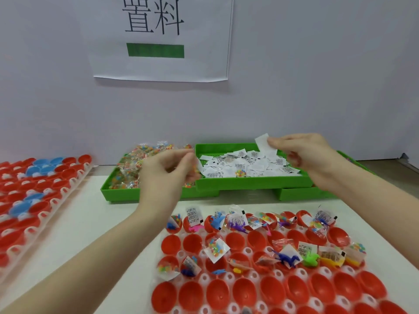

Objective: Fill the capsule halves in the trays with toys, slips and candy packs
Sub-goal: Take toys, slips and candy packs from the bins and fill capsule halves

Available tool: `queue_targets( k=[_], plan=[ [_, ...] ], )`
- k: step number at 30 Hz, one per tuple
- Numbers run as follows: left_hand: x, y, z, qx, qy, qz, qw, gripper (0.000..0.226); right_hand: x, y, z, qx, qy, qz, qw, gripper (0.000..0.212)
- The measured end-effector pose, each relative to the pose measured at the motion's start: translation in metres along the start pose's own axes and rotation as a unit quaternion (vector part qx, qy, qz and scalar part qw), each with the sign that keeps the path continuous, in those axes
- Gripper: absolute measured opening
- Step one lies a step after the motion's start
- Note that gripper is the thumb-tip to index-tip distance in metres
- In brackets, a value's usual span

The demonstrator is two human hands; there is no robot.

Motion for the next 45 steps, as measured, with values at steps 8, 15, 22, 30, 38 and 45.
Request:
queue_targets(
  k=[8,15,22,30,38,45],
  plan=[
    [-0.041,0.082,-0.051,0.193,0.185,0.090,0.959,0.022,0.009,0.114,-0.033,0.123,-0.108,0.034,0.986,0.029],
    [-0.052,0.120,-0.055,0.145,0.197,0.053,0.968,0.025,0.002,0.155,-0.036,-0.020,-0.116,0.100,0.988,0.018],
    [-0.057,0.124,-0.041,0.104,0.166,0.053,0.979,0.025,0.004,0.172,-0.020,0.095,-0.258,0.039,0.961,0.029],
    [-0.062,0.133,-0.034,0.140,0.135,0.016,0.981,0.021,0.014,0.185,-0.013,0.080,-0.178,0.111,0.974,0.028],
    [-0.064,0.136,-0.026,0.136,0.096,-0.022,0.986,0.014,0.024,0.195,-0.011,0.089,-0.136,0.156,0.974,0.029],
    [-0.072,0.140,-0.025,0.180,0.080,-0.039,0.980,0.021,0.033,0.201,-0.008,0.093,-0.009,0.206,0.974,0.031]
  ],
)
Point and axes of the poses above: each hand's wrist, its own y-axis away from the middle knuckle, its own z-axis out of the back of the hand, x = y × z, the point moved 2 cm from there along -y, towards the middle knuckle, and after that the axes turned 4 degrees about x, right-handed, at the moved point
